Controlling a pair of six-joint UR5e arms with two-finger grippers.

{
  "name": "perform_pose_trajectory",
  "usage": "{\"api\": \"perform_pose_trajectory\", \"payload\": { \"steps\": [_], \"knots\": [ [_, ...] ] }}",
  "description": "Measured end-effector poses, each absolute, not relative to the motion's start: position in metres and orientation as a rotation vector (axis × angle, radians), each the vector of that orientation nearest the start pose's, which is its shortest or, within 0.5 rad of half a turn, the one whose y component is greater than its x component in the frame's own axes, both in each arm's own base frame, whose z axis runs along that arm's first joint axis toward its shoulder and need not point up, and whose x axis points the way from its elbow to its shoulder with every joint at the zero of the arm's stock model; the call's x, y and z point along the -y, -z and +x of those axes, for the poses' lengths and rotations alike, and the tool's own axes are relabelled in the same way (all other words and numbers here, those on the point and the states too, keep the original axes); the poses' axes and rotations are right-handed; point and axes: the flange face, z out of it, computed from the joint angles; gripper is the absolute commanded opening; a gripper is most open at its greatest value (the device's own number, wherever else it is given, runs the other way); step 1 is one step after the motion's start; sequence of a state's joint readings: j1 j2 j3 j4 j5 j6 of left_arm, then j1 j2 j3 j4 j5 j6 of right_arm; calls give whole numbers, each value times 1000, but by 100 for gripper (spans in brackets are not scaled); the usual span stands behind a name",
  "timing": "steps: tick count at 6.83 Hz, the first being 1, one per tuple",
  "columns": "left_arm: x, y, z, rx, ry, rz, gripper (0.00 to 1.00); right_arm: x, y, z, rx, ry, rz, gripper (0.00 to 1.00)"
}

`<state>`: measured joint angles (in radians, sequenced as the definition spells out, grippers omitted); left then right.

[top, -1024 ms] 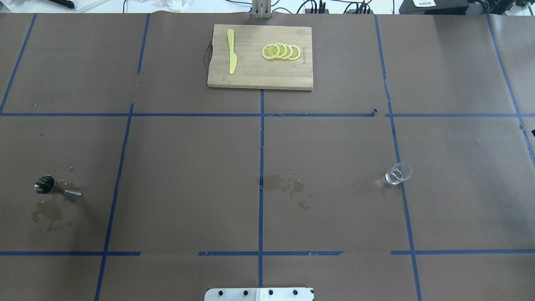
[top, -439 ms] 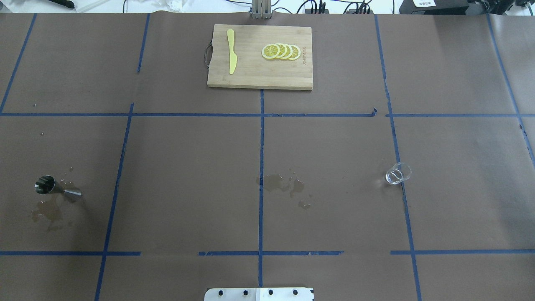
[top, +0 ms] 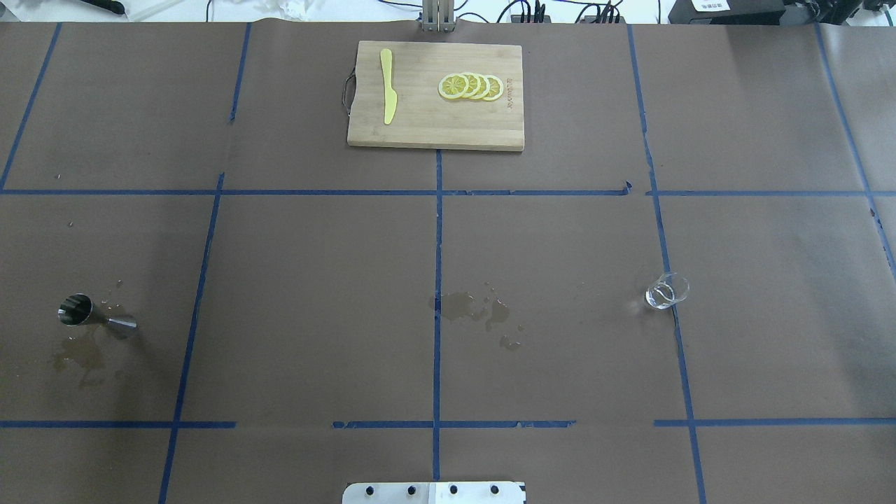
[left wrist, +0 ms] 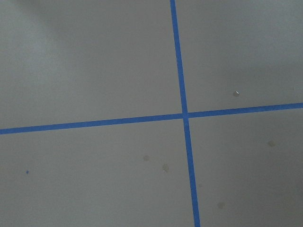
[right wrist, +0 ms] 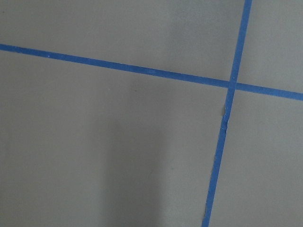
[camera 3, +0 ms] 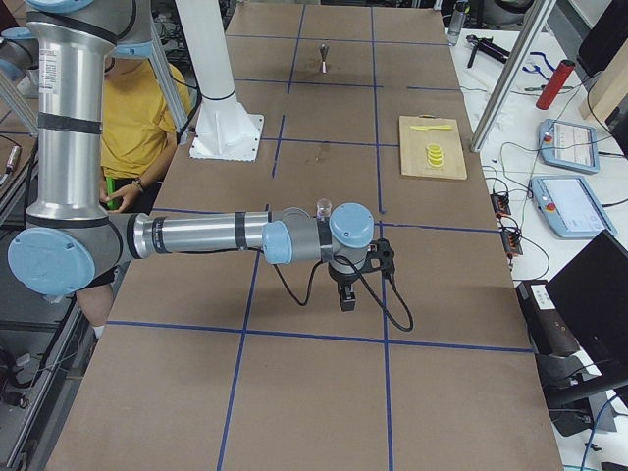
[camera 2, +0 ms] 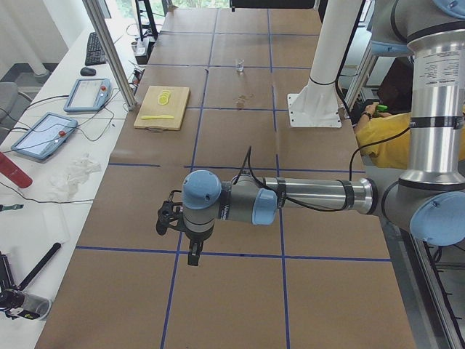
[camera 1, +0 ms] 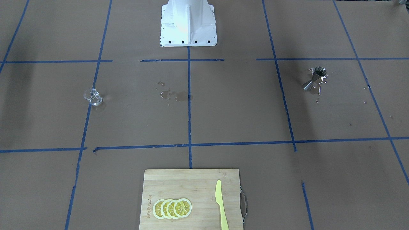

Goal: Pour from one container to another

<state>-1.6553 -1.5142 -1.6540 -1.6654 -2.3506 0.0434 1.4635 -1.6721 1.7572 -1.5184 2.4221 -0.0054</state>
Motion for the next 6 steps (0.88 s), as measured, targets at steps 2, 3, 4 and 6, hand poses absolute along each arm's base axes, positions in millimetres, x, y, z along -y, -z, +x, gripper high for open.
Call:
{"api": "perform_pose_trajectory", "payload": {
  "steps": [2,3,4,6],
  "knots": [
    [465,-637,-99,-774,10,96,100,456,-612,7,854,170,69,100],
    [464,-638,-95,-777,10,73,100,455,-626,7,854,182,49,100],
    [463,-638,-91,-780,4,66,100,455,-642,7,855,208,36,100],
    [462,-641,-86,-782,-1,48,100,449,-650,18,861,205,42,100]
  ]
}}
